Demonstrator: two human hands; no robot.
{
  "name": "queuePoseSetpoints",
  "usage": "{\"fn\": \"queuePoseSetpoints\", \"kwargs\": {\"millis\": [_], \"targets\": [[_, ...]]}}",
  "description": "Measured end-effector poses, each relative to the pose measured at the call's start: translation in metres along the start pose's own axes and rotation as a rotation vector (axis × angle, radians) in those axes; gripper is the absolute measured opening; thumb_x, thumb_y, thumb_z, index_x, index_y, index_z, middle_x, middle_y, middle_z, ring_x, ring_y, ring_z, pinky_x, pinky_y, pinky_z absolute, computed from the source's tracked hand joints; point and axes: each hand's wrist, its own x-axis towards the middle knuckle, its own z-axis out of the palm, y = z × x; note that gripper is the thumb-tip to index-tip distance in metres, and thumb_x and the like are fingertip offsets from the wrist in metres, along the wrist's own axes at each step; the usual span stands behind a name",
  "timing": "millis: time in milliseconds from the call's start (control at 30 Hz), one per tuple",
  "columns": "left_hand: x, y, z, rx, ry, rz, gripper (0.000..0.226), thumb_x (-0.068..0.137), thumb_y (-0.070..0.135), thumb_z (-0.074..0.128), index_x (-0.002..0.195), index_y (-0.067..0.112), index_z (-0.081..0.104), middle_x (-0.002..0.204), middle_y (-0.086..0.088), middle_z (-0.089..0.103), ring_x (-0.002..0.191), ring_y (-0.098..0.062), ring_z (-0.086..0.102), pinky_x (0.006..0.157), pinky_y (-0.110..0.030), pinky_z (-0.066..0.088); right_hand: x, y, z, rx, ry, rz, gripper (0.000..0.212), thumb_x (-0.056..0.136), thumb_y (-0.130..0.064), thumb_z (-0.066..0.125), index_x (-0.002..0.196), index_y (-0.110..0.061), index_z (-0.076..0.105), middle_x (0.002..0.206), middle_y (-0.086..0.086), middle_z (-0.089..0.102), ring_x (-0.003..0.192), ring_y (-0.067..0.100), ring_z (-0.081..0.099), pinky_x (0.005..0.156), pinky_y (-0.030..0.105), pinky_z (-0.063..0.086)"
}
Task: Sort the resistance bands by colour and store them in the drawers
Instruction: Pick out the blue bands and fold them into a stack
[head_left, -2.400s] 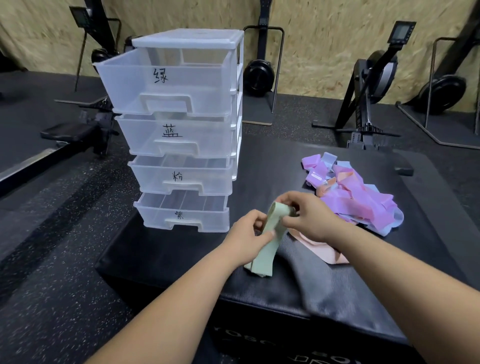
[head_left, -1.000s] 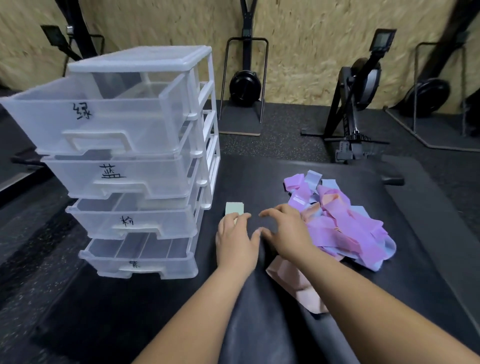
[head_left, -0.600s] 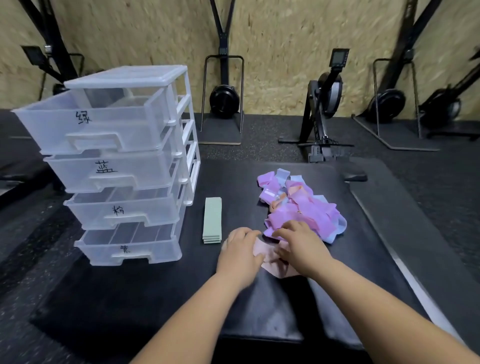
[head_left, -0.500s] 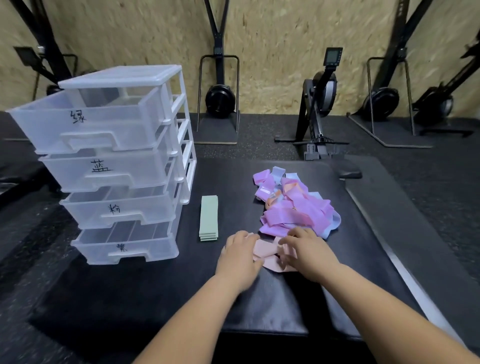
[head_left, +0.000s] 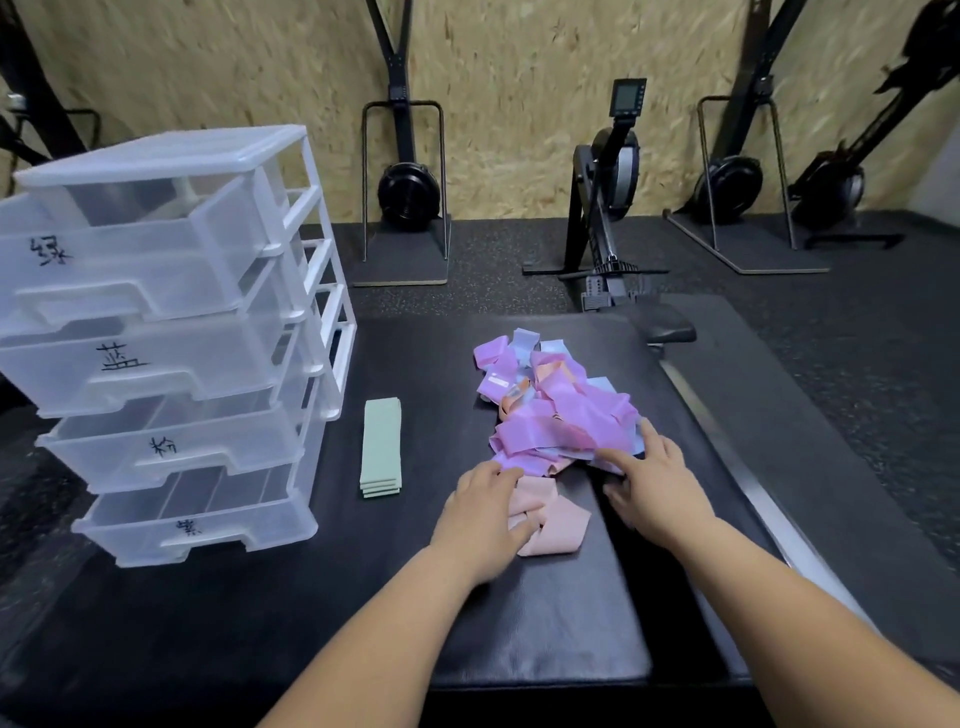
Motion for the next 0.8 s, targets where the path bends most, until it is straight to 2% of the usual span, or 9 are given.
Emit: {"fn": "queuePoseSetpoints", "kwargs": {"millis": [133, 300, 400, 467, 533, 633, 667, 733, 800], "targets": [[0.015, 0.003, 0.005, 0.009, -0.011, 0.004, 0.069, 0.097, 0.055, 0.059, 0.158, 0.029, 0.038, 0.162, 0.001, 0.032, 0.148, -0.025, 0.03, 0.119, -0.043, 0.035, 0.008, 0.016, 0.005, 0.096, -0.145, -0.008, 0.049, 0.095, -0.043, 0.061, 0.143, -0.052, 0.05, 0.143, -0.002, 0.045, 0.132, 0.031, 0.047, 0.098, 0.041, 0.053], [0.034, 0.017, 0.004, 0.014, 0.074, 0.042, 0.06, 0.098, 0.052, 0.058, 0.153, 0.032, 0.044, 0.156, 0.004, 0.038, 0.143, -0.022, 0.035, 0.116, -0.039, 0.038, 0.018, 0.025, -0.004, 0.367, 0.077, 0.034, 0.042, 0.094, -0.02, 0.058, 0.125, -0.047, 0.064, 0.141, -0.006, 0.043, 0.105, 0.018, 0.062, 0.086, 0.038, 0.055], [0.045, 0.027, 0.004, -0.025, 0.097, 0.066, 0.059, 0.098, 0.053, 0.058, 0.151, 0.03, 0.047, 0.155, 0.006, 0.04, 0.142, -0.02, 0.036, 0.116, -0.038, 0.039, 0.03, 0.027, -0.008, 0.364, 0.101, 0.153, 0.048, 0.096, -0.023, 0.057, 0.139, -0.044, 0.057, 0.155, 0.004, 0.034, 0.13, 0.032, 0.049, 0.1, 0.045, 0.051], [0.049, 0.033, 0.005, -0.042, 0.092, 0.089, 0.058, 0.098, 0.051, 0.06, 0.151, 0.03, 0.047, 0.153, 0.008, 0.04, 0.14, -0.018, 0.037, 0.113, -0.038, 0.041, 0.041, 0.036, -0.003, 0.311, -0.071, 0.195, 0.05, 0.093, -0.039, 0.051, 0.142, -0.047, 0.054, 0.155, 0.006, 0.041, 0.14, 0.036, 0.041, 0.112, 0.051, 0.043], [0.052, 0.041, 0.004, -0.063, 0.069, 0.117, 0.058, 0.099, 0.049, 0.062, 0.151, 0.031, 0.046, 0.152, 0.009, 0.04, 0.138, -0.016, 0.04, 0.11, -0.037, 0.043, 0.053, 0.046, 0.008, 0.267, -0.195, 0.149, 0.051, 0.079, -0.052, 0.039, 0.126, -0.047, 0.059, 0.132, -0.001, 0.058, 0.129, 0.034, 0.05, 0.106, 0.053, 0.047], [0.059, 0.052, -0.001, -0.093, 0.042, 0.156, 0.057, 0.099, 0.047, 0.063, 0.151, 0.033, 0.047, 0.15, 0.012, 0.042, 0.138, -0.016, 0.043, 0.109, -0.04, 0.045, 0.054, 0.039, -0.011, 0.326, -0.162, 0.097, 0.017, 0.076, -0.035, 0.04, 0.08, -0.027, 0.055, 0.097, -0.001, 0.058, 0.098, 0.034, 0.055, 0.077, 0.039, 0.046], [0.062, 0.055, -0.004, -0.098, 0.043, 0.165, 0.056, 0.099, 0.047, 0.063, 0.151, 0.033, 0.047, 0.15, 0.012, 0.043, 0.14, -0.015, 0.041, 0.11, -0.04, 0.044, 0.052, 0.033, -0.024, 0.354, -0.106, 0.076, 0.016, 0.08, -0.029, 0.044, 0.083, -0.027, 0.059, 0.101, 0.0, 0.062, 0.099, 0.035, 0.057, 0.077, 0.038, 0.046], [0.068, 0.06, -0.011, -0.102, 0.063, 0.17, 0.055, 0.1, 0.045, 0.062, 0.151, 0.032, 0.048, 0.151, 0.011, 0.045, 0.144, -0.015, 0.036, 0.113, -0.04, 0.042, 0.051, 0.027, -0.046, 0.424, 0.032, 0.053, 0.028, 0.091, -0.02, 0.054, 0.111, -0.025, 0.073, 0.124, 0.001, 0.069, 0.116, 0.031, 0.062, 0.094, 0.037, 0.05], [0.073, 0.067, -0.021, -0.122, 0.104, 0.157, 0.055, 0.1, 0.043, 0.064, 0.151, 0.03, 0.049, 0.15, 0.007, 0.047, 0.146, -0.017, 0.029, 0.113, -0.037, 0.04, 0.051, 0.024, -0.071, 0.455, 0.191, 0.032, 0.03, 0.093, -0.02, 0.061, 0.119, -0.024, 0.076, 0.125, -0.001, 0.073, 0.114, 0.025, 0.067, 0.098, 0.034, 0.051]]}}
